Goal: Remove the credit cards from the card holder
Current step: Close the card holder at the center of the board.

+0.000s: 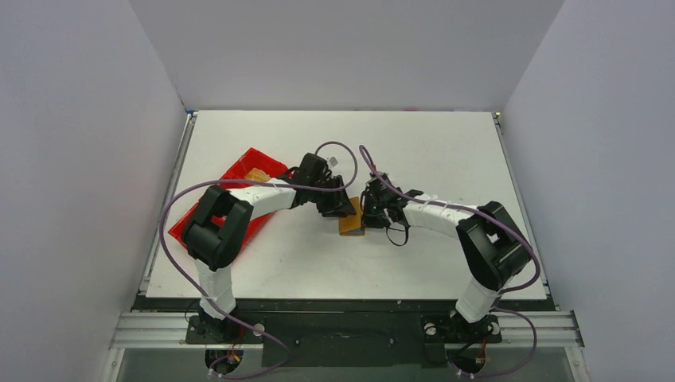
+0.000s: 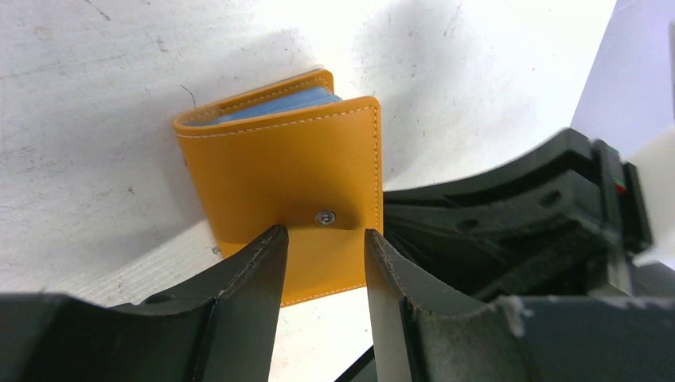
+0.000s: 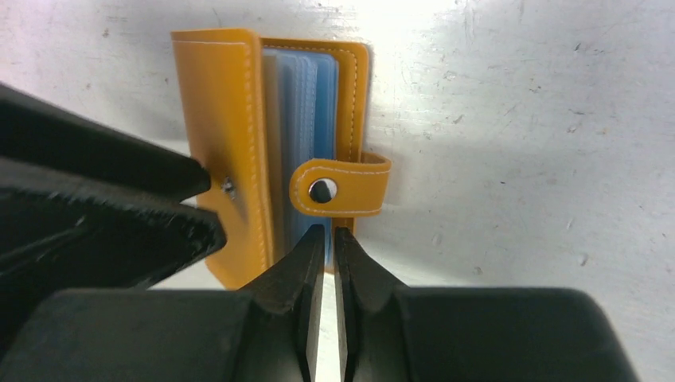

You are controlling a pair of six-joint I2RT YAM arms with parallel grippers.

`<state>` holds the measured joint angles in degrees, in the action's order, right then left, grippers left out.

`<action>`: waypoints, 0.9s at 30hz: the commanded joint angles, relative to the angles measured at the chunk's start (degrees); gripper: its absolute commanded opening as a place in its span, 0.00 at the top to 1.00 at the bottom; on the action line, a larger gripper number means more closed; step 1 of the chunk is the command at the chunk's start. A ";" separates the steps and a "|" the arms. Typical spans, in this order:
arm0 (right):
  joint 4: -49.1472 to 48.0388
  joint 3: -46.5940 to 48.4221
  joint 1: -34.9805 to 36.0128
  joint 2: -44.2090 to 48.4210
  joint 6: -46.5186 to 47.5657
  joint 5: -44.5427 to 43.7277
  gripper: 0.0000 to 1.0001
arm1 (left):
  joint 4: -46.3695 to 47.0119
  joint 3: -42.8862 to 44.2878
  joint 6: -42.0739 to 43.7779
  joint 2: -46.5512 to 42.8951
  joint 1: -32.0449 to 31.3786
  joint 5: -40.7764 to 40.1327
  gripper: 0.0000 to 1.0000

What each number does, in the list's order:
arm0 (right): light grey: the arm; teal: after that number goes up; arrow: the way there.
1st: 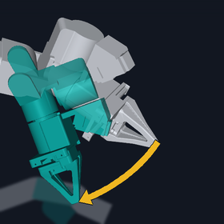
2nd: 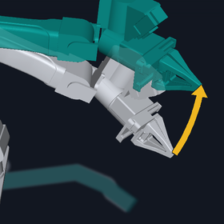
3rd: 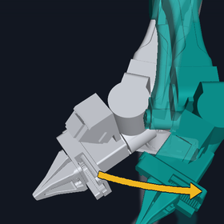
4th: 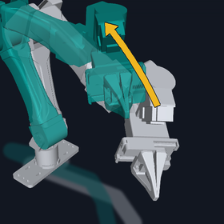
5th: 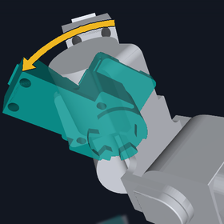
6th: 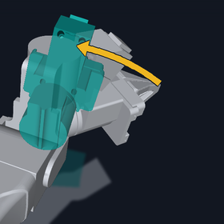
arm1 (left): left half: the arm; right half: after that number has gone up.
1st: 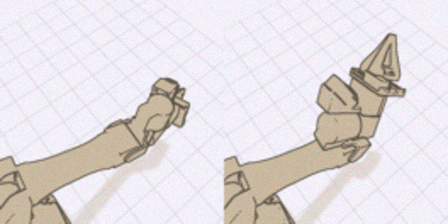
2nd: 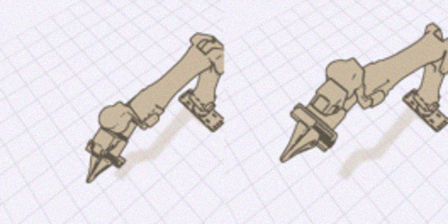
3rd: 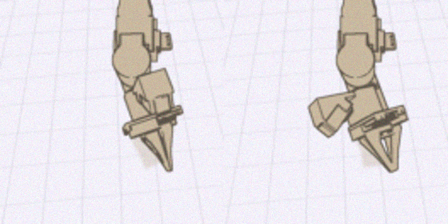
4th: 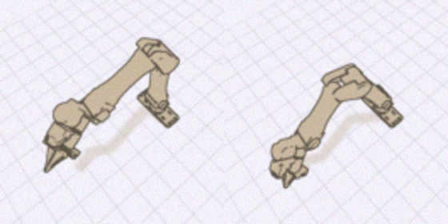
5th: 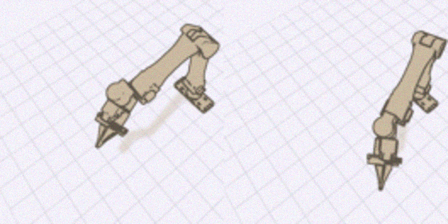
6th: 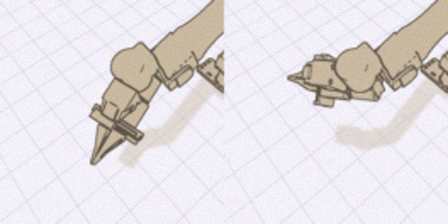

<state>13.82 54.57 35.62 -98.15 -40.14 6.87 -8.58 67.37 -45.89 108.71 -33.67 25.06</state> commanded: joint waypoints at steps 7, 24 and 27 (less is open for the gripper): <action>4.35 1.32 -0.51 8.37 0.68 -2.81 0.86 | -3.06 4.61 1.25 2.61 -0.95 -5.45 0.66; 9.34 1.72 -1.42 14.19 1.75 -6.70 0.80 | -8.05 6.64 0.23 5.96 -2.34 -12.00 0.91; 9.26 1.21 -2.05 13.36 1.81 -8.02 0.77 | -7.63 6.32 -0.16 5.68 -2.51 -11.93 0.92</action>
<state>22.83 54.54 34.50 -85.91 -39.20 1.72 -14.48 72.42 -46.11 113.34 -35.68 16.12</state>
